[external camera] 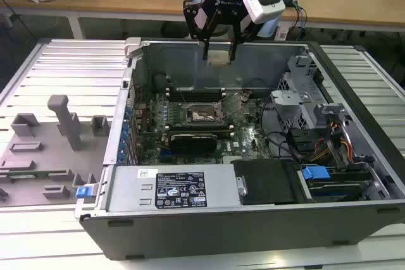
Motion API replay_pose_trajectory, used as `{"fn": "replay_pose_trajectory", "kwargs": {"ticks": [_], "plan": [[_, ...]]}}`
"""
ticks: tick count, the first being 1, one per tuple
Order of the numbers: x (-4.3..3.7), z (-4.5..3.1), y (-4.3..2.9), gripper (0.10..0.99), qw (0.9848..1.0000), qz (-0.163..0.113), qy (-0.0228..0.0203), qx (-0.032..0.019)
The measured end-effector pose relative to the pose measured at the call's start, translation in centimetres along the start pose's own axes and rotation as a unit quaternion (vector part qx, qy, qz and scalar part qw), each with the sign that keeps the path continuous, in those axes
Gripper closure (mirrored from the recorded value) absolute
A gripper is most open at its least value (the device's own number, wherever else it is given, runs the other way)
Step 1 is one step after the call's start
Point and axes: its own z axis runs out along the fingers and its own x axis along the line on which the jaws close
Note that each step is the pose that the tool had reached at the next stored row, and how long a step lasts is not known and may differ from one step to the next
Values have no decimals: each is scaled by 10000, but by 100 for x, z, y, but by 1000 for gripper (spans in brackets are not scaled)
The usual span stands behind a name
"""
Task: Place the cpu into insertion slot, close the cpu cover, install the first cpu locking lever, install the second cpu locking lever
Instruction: 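Place the cpu into insertion slot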
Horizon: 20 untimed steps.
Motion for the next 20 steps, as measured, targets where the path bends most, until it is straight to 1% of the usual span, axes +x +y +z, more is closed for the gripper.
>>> {"fn": "replay_pose_trajectory", "kwargs": {"ticks": [5, 9, 12, 14, 15, 20], "plan": [[0, 0, 0, 553, 10000, 0, 0, 0], [-1, 50, -4, 553, 10000, 0, 0, 0], [18, 144, -14, 553, 10000, 0, 0, 0], [40, 282, -27, 553, 10000, 0, 0, -1], [43, 320, -30, 553, 10000, 0, 0, -1], [59, 421, -38, 553, 10000, 0, 0, -1]]}}
